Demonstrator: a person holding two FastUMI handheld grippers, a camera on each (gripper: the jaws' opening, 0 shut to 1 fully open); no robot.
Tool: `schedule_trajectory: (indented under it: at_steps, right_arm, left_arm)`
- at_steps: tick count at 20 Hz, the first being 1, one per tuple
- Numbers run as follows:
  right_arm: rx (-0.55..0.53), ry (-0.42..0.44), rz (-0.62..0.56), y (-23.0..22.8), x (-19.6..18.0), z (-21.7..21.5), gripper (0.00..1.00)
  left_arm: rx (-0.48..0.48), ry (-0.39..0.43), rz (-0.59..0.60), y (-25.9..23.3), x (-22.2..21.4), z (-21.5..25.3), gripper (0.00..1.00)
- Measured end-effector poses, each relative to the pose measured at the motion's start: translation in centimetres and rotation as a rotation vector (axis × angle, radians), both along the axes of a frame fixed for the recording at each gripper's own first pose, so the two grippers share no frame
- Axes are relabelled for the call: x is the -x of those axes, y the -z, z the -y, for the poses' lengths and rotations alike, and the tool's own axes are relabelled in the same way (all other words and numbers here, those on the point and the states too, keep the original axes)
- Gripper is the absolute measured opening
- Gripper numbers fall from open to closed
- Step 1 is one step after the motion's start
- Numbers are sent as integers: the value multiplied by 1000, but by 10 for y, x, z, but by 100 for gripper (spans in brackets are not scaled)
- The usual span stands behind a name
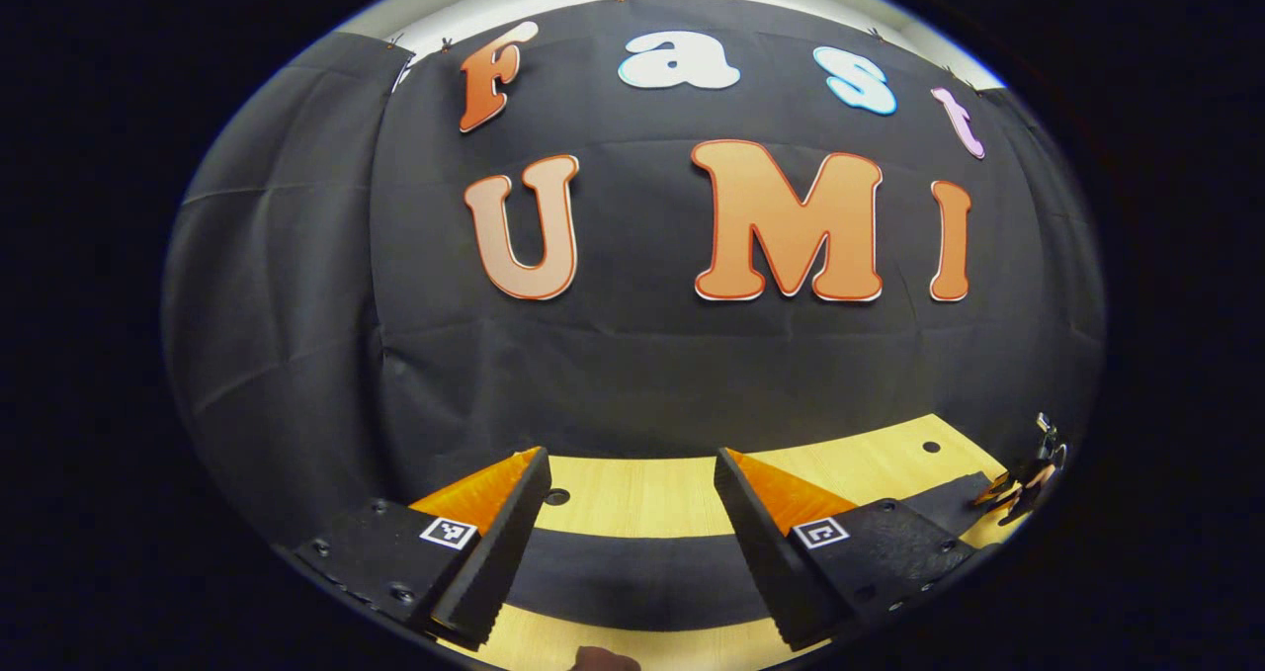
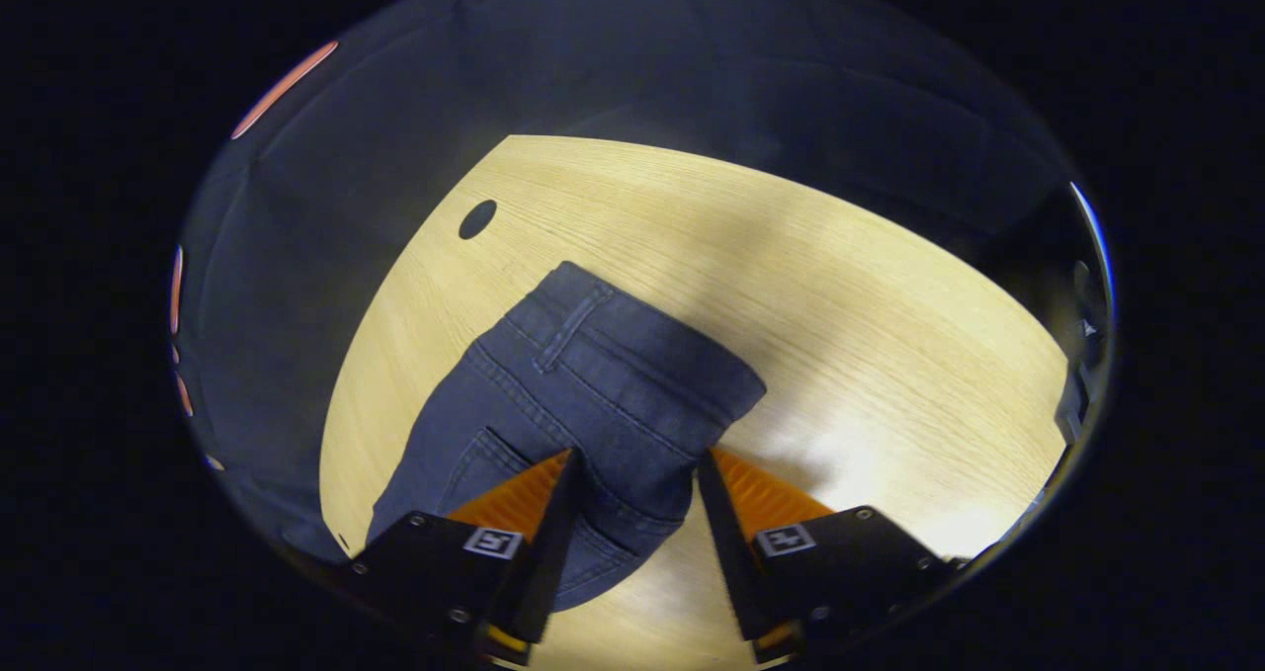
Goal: Grasp the waist and the cuffs of the jeans and fold them to make the two legs overlap; first hold the waist and fold one-third of the jeans toward the cuffs, then hold the cuffs and fold the remaining one-third in the same direction to finish folding.
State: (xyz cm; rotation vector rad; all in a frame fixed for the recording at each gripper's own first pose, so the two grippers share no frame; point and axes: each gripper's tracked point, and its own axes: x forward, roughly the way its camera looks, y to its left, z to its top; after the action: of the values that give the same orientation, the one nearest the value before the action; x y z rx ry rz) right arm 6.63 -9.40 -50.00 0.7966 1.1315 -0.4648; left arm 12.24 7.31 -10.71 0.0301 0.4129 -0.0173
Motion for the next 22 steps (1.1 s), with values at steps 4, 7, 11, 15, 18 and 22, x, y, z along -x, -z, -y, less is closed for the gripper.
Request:
schedule_trajectory:
  at_steps: [4,7,11,15,18,22]
  right_arm:
    - [28,28,45,-8,-3,-2,34]
    - [60,4,119,-28,-10,-9,26]
    - [186,-27,220,-72,-11,-17,25]
    - [261,-95,308,-125,-18,-40,25]
    - [287,-141,368,-167,-20,-68,25]
    - [333,-226,429,-207,-29,-112,25]
  left_arm:
    - [9,65,-26,10,2,24,100]
    - [16,115,-21,11,-1,33,100]
    - [32,183,-4,10,-2,31,100]
    - [70,198,-6,13,4,12,100]
    - [91,190,3,13,6,-5,99]
    - [112,172,8,12,12,-27,100]
